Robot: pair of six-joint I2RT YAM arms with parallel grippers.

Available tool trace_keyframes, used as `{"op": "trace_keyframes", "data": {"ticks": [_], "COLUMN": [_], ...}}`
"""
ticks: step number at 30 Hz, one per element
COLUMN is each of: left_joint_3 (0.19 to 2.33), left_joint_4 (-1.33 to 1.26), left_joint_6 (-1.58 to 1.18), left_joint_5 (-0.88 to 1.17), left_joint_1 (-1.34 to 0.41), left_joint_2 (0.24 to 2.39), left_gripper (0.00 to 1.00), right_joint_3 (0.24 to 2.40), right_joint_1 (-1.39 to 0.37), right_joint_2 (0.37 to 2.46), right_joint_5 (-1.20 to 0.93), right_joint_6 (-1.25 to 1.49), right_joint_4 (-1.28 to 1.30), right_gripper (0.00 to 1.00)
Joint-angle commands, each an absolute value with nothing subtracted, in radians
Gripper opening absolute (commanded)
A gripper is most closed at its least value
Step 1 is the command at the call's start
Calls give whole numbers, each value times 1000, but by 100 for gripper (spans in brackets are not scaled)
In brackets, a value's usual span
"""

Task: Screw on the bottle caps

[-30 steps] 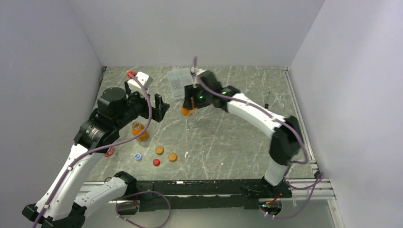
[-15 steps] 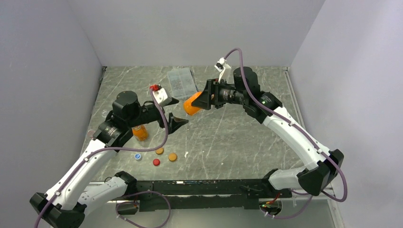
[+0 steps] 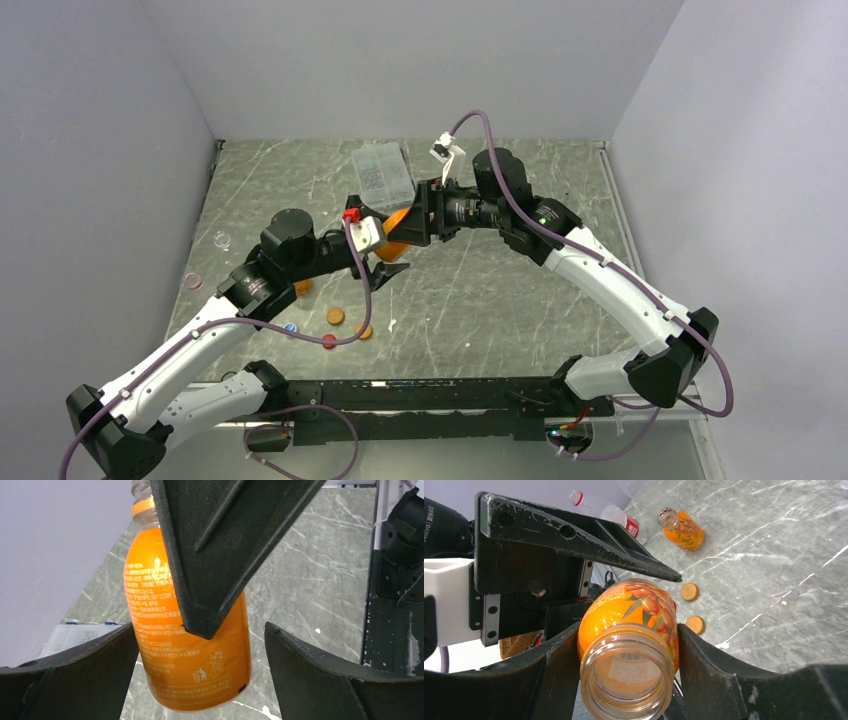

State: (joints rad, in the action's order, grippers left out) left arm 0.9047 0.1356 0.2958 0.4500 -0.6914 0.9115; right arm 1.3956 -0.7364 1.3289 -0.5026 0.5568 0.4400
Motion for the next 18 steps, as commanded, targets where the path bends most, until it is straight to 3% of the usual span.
{"op": "trace_keyframes", "data": {"ticks": [1, 7, 12, 14, 18], "left_joint_3": [902, 891, 906, 907, 904], "left_joint_4": [46, 8, 8, 8, 22], "left_joint_6": [332, 307, 274, 256, 204], "left_joint_5": [410, 406, 433, 412, 344], "left_joint_1": [-696, -697, -698, -697, -698], "left_joint_2": [898, 896, 923, 924, 913], "left_gripper": [93, 80, 55, 48, 46], "right_joint_3": [1453, 1454, 1455, 1453, 1448], "right_joint_1": [-748, -758, -766, -767, -767], "right_joint_2": [1325, 1335, 1338, 1332, 1298], "right_joint_5": [-499, -491, -464, -444, -372], "right_joint_6": [576, 580, 582, 580, 572], "right_joint_4": [399, 396, 393, 397, 403], "right_gripper": [44, 44, 48, 55, 88]}}
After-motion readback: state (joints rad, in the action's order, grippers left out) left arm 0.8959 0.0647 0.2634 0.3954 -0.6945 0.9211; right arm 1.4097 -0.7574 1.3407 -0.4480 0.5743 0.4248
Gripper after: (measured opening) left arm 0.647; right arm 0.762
